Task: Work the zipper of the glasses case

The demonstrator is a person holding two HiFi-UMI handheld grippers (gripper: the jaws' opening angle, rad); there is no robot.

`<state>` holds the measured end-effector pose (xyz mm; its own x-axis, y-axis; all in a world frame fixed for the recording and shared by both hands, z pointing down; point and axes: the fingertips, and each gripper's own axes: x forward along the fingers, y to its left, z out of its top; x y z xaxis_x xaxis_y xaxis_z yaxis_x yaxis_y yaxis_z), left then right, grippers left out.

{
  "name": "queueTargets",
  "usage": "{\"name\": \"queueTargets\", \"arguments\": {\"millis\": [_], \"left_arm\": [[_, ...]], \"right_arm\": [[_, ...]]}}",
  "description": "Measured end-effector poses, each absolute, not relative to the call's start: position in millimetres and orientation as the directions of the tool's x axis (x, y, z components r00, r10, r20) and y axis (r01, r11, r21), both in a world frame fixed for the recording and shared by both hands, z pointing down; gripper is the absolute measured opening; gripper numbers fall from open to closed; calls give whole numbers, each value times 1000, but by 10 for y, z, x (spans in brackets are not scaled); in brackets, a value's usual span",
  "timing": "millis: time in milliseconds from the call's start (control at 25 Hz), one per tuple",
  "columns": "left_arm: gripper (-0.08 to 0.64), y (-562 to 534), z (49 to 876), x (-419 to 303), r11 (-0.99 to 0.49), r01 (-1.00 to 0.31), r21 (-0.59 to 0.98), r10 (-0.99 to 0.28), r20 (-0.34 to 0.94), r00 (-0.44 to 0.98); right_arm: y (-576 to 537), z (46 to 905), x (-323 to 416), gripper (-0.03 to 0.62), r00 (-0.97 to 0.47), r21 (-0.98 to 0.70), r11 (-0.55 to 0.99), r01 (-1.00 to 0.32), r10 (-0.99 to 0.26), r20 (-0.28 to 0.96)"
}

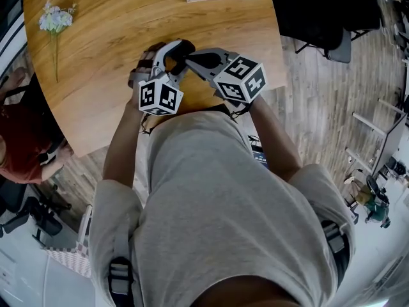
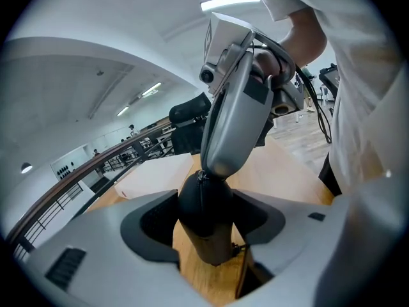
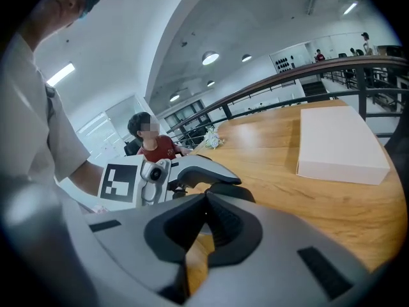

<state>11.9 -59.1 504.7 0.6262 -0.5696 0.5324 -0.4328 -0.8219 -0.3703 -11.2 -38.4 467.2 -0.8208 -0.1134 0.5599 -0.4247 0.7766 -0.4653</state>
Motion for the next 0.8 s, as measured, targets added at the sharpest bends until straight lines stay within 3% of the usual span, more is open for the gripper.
{"name": "queueTargets", "arguments": {"millis": [160,240,440,720,800], "left_arm": [[265,-571,4929,75,-836,-471,-282,-548,482,683],[265,-546,4802,29,-849,-495,-188,-524,432,734],[265,-424,4422,-34,-894,-447,-26,-432,317,844],[265,-288,4273,-14,-921,-387,34,-364,272,891],[265,-279,4305,-48,-916,-399,39,-373,281,884]], "right_arm": [[-375,4505,-104,32,-853,-360,862,-357,-144,501],[-349,4439,-1,218,-859,-265,915,-306,-144,492],[-254,4665,163,236,-823,-111,980,-163,-73,563],[-176,4868,-96,264,-848,-168,985,-23,70,526],[-135,4876,-149,236,-858,-190,982,-4,94,505]]}}
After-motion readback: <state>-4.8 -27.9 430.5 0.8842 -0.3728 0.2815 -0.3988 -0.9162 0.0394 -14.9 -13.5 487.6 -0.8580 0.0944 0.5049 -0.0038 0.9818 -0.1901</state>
